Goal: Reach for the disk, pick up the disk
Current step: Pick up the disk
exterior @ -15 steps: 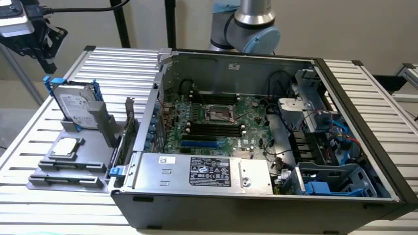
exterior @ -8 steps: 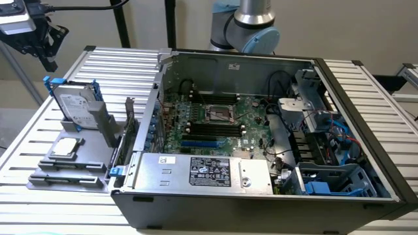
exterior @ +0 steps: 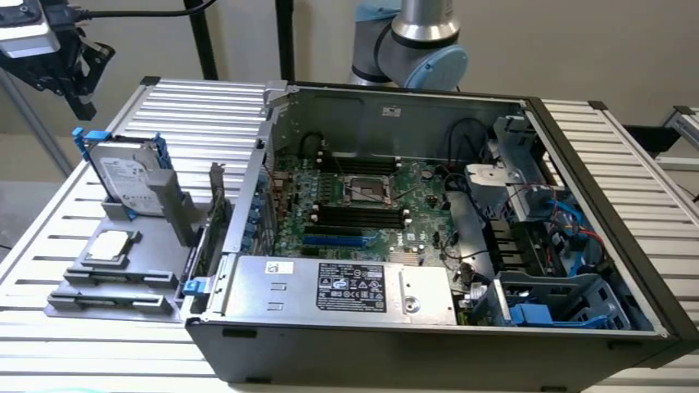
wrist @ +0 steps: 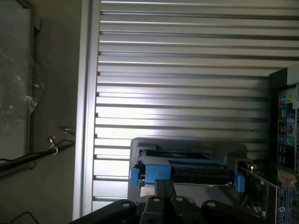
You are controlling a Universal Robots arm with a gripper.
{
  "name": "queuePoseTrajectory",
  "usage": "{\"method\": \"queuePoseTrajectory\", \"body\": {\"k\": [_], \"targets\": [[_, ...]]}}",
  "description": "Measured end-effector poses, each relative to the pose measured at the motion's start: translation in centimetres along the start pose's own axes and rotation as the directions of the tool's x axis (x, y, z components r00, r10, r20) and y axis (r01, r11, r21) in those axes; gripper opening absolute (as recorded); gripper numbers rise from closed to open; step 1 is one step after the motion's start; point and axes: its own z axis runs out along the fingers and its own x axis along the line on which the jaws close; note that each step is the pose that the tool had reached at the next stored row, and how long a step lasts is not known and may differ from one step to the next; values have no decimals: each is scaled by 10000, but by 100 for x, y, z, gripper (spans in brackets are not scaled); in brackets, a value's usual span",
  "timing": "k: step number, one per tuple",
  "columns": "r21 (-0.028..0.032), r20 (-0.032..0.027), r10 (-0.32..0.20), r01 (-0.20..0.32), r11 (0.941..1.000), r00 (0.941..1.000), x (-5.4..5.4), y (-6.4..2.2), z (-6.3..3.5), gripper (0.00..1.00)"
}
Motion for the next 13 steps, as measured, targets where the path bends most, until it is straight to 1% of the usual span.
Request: {"method": "queuePoseTrajectory", "body": {"k": [3,5,7,10,13], "targets": [[0,-3,-98,98,10000,10000,0,0,0,11],[0,-9,-417,417,9991,9991,0,0,0,11],[0,-19,-775,775,9970,9970,0,0,0,11],[-1,-32,-1317,1317,9913,9913,0,0,0,11],[-3,-44,-1860,1860,9825,9825,0,0,0,11]]}}
